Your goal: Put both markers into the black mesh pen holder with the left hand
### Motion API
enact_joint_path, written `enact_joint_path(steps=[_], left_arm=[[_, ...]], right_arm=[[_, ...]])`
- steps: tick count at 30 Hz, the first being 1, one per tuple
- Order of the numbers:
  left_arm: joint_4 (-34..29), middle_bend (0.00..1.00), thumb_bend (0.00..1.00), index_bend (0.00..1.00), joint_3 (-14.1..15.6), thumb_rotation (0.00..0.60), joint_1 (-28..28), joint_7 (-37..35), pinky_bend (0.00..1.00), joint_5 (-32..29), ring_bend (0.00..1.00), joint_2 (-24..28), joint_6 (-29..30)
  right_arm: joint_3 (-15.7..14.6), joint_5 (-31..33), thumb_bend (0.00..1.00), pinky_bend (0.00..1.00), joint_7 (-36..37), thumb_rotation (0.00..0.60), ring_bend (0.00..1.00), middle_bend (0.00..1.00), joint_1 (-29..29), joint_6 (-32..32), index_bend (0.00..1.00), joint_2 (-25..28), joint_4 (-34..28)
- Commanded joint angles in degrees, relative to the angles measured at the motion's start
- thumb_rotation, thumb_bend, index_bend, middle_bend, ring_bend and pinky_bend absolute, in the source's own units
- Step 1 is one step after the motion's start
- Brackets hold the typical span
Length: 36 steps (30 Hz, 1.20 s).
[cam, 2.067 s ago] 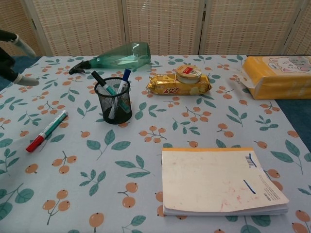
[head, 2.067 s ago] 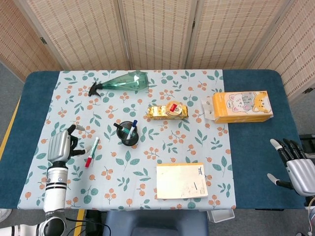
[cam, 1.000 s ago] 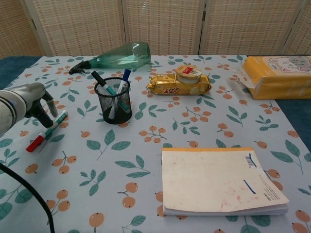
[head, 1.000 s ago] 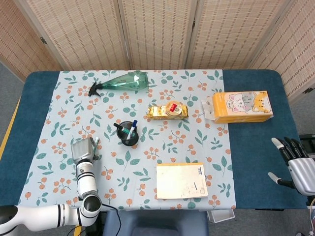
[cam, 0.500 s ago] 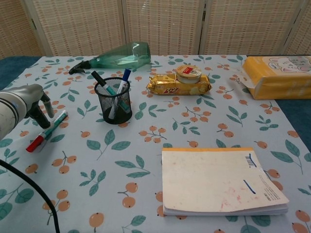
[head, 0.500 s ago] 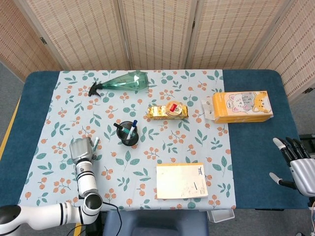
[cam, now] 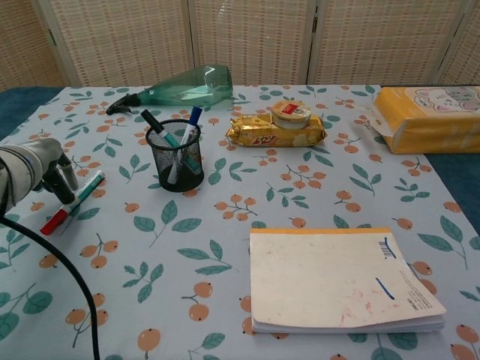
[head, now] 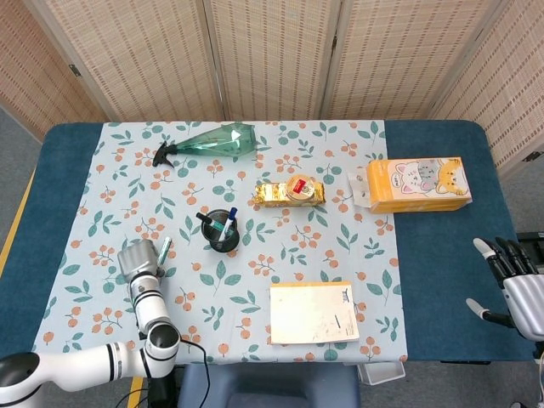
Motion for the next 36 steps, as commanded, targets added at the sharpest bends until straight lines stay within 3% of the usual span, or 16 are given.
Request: enact_joint_path(steps=[1, 27, 36], left_arm=[[0.9, 1.0, 0.38, 0.45, -0.1, 0.6, -0.5, 0.3, 1.0, -0.1, 0.96, -0.6, -0.3], [4.8, 1.0, 0.38, 0.54, 0.4, 0.6, 0.2, 0.1, 1.0, -0.7, 0.96, -1.9, -3.9], [1.0, 1.0, 0.38, 0.58, -1.0, 0.6, 0.3, -1.5, 1.0, 1.3, 0.96, -0.1, -2.7]], right_arm=[[0.0, -0.1, 0.19, 0.0, 0.3, 0.6, 0.04, 0.08, -0.1, 0.2, 0.04, 0.1, 0.1], [0.1, -0.2, 0.19, 0.0, 0.6, 0.6, 0.04, 0.08, -0.6, 1.2, 0.05, 0.0, 0.4], [0.1, -0.1, 0.19, 0.0, 0.4, 0.6, 0.04, 0.08, -0.5, 1.2, 0.05, -0.1, 0.5]])
